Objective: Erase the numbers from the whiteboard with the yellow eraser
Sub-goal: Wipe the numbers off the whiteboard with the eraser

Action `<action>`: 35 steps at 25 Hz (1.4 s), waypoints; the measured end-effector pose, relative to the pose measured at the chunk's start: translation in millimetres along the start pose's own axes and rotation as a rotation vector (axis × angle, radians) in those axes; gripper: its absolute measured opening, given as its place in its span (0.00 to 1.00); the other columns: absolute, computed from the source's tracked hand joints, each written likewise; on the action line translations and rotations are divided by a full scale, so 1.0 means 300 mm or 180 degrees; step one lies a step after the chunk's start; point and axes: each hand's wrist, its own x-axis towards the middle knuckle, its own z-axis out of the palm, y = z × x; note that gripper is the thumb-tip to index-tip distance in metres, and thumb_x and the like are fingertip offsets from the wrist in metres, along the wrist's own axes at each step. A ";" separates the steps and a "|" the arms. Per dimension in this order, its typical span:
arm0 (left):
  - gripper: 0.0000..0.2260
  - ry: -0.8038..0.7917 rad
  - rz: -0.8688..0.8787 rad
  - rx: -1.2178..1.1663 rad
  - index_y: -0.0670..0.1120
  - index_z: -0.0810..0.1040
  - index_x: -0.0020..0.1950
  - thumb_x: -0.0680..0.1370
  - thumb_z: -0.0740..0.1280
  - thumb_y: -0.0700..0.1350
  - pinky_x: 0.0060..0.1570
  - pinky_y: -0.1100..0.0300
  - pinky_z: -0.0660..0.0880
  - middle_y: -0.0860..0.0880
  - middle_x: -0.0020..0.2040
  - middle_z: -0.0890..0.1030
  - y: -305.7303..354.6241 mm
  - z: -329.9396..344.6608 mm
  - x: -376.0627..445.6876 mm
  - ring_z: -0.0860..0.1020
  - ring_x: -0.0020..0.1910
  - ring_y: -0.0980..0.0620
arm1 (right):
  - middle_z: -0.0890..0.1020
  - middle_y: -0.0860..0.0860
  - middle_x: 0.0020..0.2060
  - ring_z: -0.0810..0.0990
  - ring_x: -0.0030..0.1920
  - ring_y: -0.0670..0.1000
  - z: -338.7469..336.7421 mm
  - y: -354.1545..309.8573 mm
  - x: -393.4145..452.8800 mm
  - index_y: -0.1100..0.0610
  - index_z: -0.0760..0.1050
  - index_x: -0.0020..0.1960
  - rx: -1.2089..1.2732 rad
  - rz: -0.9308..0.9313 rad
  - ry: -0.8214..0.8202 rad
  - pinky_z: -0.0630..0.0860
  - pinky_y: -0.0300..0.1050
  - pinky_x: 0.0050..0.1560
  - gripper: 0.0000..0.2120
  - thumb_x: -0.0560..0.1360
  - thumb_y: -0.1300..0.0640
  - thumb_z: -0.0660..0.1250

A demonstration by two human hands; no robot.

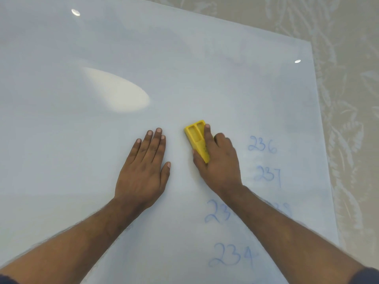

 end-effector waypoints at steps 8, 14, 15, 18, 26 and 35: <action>0.28 0.0026 0.0068 -0.0048 0.38 0.58 0.82 0.84 0.52 0.51 0.80 0.46 0.55 0.42 0.83 0.57 0.007 -0.001 -0.033 0.56 0.82 0.44 | 0.74 0.54 0.47 0.72 0.42 0.57 -0.094 0.137 -0.166 0.58 0.62 0.76 -0.0452 -0.0234 -0.0307 0.74 0.52 0.40 0.32 0.77 0.44 0.59; 0.28 0.0032 0.0021 -0.0089 0.38 0.57 0.82 0.85 0.53 0.50 0.80 0.45 0.55 0.41 0.83 0.57 0.016 0.004 -0.049 0.56 0.82 0.44 | 0.76 0.56 0.54 0.72 0.50 0.58 -0.036 0.044 -0.029 0.61 0.63 0.75 -0.0041 0.0432 -0.0111 0.69 0.51 0.48 0.31 0.76 0.47 0.62; 0.28 0.0038 0.0021 -0.0083 0.38 0.57 0.82 0.84 0.53 0.50 0.80 0.45 0.56 0.41 0.83 0.57 0.017 0.004 -0.049 0.57 0.82 0.43 | 0.76 0.56 0.54 0.72 0.50 0.57 -0.030 0.027 -0.043 0.61 0.64 0.74 -0.0028 0.0290 -0.0127 0.69 0.51 0.47 0.31 0.76 0.47 0.62; 0.27 0.0081 0.0004 -0.0067 0.38 0.58 0.82 0.85 0.53 0.50 0.80 0.45 0.55 0.41 0.83 0.57 0.023 0.006 -0.053 0.57 0.82 0.43 | 0.76 0.54 0.54 0.72 0.48 0.55 -0.046 0.024 -0.149 0.59 0.65 0.74 -0.0015 -0.0295 -0.0381 0.69 0.50 0.48 0.30 0.77 0.46 0.61; 0.28 0.0014 -0.0350 -0.0015 0.38 0.56 0.82 0.85 0.51 0.50 0.80 0.44 0.54 0.41 0.83 0.56 0.086 0.005 -0.112 0.55 0.82 0.43 | 0.76 0.55 0.54 0.74 0.51 0.58 -0.168 0.289 -0.251 0.59 0.66 0.73 -0.0194 -0.0835 -0.0800 0.73 0.52 0.50 0.29 0.75 0.50 0.62; 0.28 -0.0097 -0.0344 0.0010 0.38 0.56 0.82 0.84 0.52 0.51 0.80 0.45 0.54 0.42 0.83 0.56 0.161 0.005 -0.209 0.55 0.83 0.44 | 0.76 0.57 0.57 0.74 0.54 0.59 -0.087 0.202 -0.226 0.60 0.66 0.73 0.0443 -0.0809 -0.0658 0.72 0.53 0.56 0.28 0.75 0.53 0.65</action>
